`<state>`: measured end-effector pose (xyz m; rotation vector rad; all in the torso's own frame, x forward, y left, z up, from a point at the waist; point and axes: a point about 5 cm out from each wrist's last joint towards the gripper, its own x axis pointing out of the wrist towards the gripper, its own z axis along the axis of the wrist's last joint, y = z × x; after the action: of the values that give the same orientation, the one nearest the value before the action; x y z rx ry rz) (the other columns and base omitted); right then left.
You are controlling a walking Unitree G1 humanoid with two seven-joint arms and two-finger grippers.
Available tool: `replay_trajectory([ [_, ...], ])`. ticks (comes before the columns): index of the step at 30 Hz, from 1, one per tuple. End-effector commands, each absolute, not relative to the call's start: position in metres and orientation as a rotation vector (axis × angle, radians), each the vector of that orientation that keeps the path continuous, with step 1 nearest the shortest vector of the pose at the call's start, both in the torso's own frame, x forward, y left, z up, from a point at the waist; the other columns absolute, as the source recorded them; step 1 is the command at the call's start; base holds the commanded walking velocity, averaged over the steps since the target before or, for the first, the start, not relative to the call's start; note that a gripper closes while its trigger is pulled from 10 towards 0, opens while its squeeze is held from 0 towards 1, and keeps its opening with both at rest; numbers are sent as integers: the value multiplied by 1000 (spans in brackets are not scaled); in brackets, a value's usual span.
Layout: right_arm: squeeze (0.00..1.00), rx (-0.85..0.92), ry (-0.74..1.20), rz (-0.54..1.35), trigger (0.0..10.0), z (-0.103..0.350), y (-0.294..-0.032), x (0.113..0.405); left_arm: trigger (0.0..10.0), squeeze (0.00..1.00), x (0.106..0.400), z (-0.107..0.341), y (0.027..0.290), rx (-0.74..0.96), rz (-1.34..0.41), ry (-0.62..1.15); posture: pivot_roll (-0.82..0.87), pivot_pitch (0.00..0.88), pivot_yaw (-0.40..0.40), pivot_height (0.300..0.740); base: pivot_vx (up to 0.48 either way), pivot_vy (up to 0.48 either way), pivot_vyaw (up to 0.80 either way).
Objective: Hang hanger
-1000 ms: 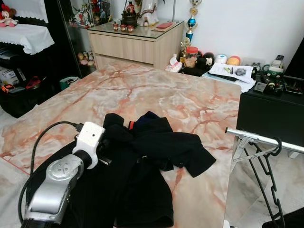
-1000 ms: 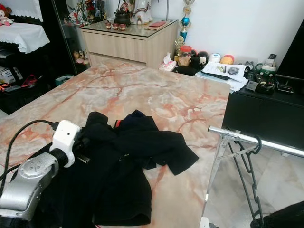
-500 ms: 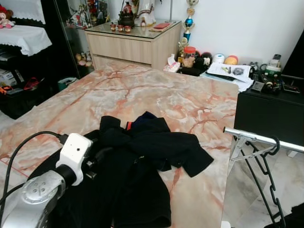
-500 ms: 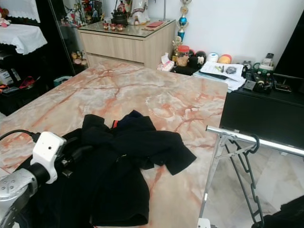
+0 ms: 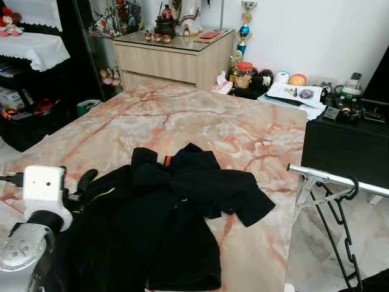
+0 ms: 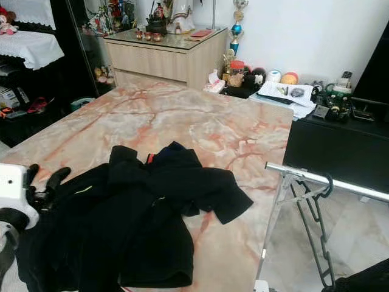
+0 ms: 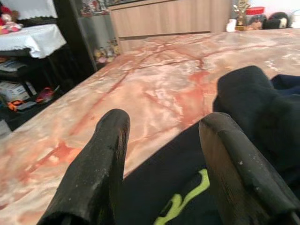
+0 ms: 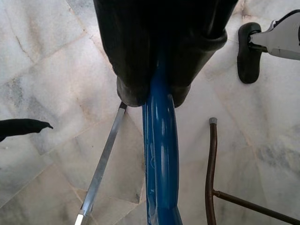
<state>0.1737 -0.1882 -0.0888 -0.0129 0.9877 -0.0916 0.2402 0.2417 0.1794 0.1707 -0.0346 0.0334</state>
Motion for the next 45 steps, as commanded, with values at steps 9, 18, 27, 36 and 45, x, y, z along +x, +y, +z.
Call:
replay_trajectory([
  [9,0,23,996,-112,10000,-89,-185,175,10000,0,241,188,247,205,88,-90,262,0,6,740,0,0,-732],
  [18,0,21,997,-106,10000,-89,-184,175,10000,0,243,191,244,188,89,-121,262,0,6,740,0,0,-754],
  [27,0,19,998,-104,10000,-89,-184,175,10000,0,243,191,242,188,88,-137,263,0,2,740,0,-205,-750],
  [36,0,18,999,-101,10000,-89,-184,174,10000,0,243,192,242,190,88,-146,264,0,1,740,0,0,-746],
  [45,0,18,999,-98,10000,-89,-184,175,10000,0,244,192,242,200,84,-155,263,0,2,740,0,-320,-743],
])
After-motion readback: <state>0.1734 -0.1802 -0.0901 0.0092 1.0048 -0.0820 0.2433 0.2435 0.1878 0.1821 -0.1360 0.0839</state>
